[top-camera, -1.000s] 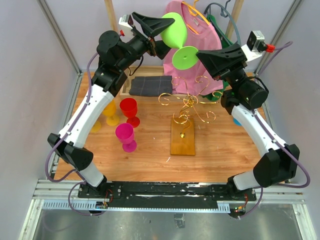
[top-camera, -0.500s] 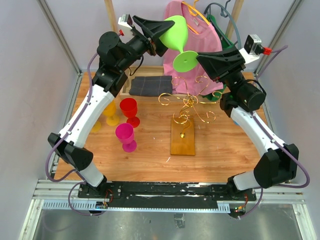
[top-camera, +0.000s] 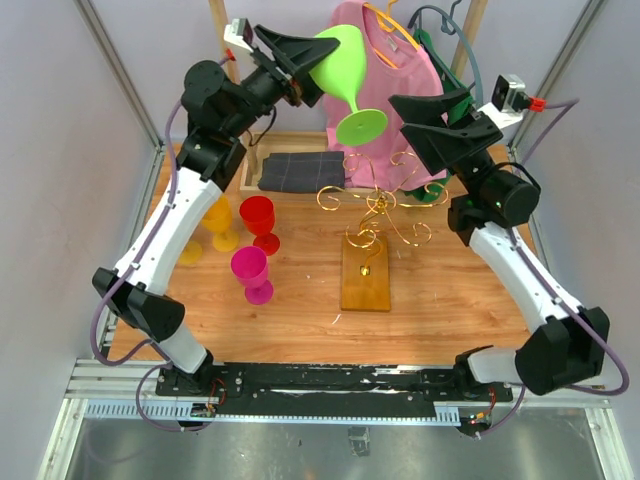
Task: Take the wine glass off the wine glass rack
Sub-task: Place the wine glass at the center of the board.
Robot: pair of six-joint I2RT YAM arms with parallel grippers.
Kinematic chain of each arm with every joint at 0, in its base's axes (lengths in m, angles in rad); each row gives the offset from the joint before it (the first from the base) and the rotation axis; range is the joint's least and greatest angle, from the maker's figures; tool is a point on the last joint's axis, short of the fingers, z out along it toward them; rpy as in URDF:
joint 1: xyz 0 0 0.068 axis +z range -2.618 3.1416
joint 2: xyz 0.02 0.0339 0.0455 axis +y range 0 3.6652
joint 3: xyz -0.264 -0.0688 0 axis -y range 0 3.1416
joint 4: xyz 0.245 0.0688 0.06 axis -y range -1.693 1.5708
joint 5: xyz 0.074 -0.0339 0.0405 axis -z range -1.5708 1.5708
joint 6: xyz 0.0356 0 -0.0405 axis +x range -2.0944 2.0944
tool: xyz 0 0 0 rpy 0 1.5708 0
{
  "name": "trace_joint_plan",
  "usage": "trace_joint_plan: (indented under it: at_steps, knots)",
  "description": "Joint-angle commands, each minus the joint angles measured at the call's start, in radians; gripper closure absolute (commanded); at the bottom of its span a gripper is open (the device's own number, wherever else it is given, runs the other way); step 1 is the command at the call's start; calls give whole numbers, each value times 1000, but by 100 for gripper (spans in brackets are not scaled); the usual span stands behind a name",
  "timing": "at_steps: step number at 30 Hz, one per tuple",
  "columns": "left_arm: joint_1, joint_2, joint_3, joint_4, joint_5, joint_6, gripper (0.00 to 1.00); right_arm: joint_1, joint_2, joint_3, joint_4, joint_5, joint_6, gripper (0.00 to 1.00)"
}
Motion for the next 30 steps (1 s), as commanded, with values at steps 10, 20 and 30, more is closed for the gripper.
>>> trace_joint_plan:
  at_steps: [10,20,30]
  knots:
    - [288,-178,-76,-86,149,611,44,-51,-438,112,-923,0,-522,2]
    - [413,-448,-417,-240,-3,1072,43,-52,-604,153,-1292,93,-725,2]
    - [426,-725,-694,-252,-241,1468,40,-51,-594,152,-1307,83,-741,2]
